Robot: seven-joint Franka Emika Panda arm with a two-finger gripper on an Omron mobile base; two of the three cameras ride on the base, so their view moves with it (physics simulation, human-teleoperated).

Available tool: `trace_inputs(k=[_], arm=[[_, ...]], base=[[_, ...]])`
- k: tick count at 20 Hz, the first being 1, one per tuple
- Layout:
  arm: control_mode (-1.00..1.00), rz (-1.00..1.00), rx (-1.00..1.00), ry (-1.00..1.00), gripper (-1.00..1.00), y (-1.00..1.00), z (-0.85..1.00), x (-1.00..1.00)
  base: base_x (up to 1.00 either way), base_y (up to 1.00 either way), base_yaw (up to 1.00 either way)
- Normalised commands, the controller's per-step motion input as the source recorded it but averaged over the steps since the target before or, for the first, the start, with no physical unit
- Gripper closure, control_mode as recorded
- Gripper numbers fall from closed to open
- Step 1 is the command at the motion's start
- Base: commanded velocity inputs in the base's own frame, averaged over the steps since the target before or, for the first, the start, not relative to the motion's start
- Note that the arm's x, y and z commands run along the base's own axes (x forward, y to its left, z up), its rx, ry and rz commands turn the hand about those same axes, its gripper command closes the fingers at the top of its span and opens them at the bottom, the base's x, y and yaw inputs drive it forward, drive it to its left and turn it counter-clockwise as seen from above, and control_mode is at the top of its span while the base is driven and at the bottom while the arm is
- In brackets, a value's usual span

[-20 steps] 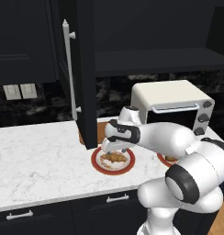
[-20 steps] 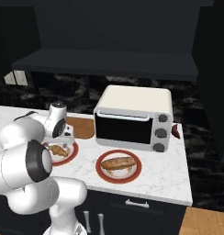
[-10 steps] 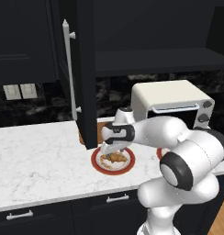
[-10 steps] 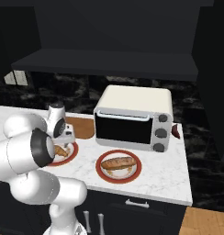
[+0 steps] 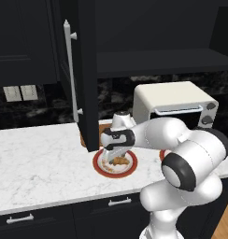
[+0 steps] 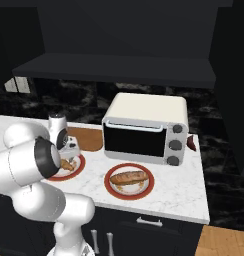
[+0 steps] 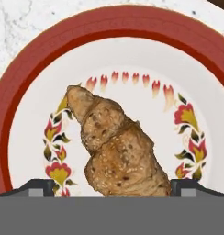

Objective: From the different types of pastries on the counter, select a croissant and place it on the cutting board. Then retrieve a jar of jam from the cabinet and place it alongside the croissant on the cutting board.

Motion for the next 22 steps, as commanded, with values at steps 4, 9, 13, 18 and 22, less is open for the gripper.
trace_inputs(k=[4,9,13,18,22], arm=[[-1.0,0.07,-0.08,0.0,-1.0,0.07,-0.19,-0.36],[-1.0,0.05,0.0,0.0,-1.0,0.0,0.0,0.01],[-1.0,0.12,0.0,-0.06,-1.0,-0.02,0.01,0.22],[-1.0,0.06,0.0,-0.05,-1.0,0.0,0.01,0.22],[-1.0,0.0,0.02,0.0,-1.0,0.0,-0.03,0.0]], base=[[0.0,0.0,0.0],[0.0,0.0,0.0],[0.0,0.0,0.0],[0.0,0.0,0.0],[0.0,0.0,0.0]])
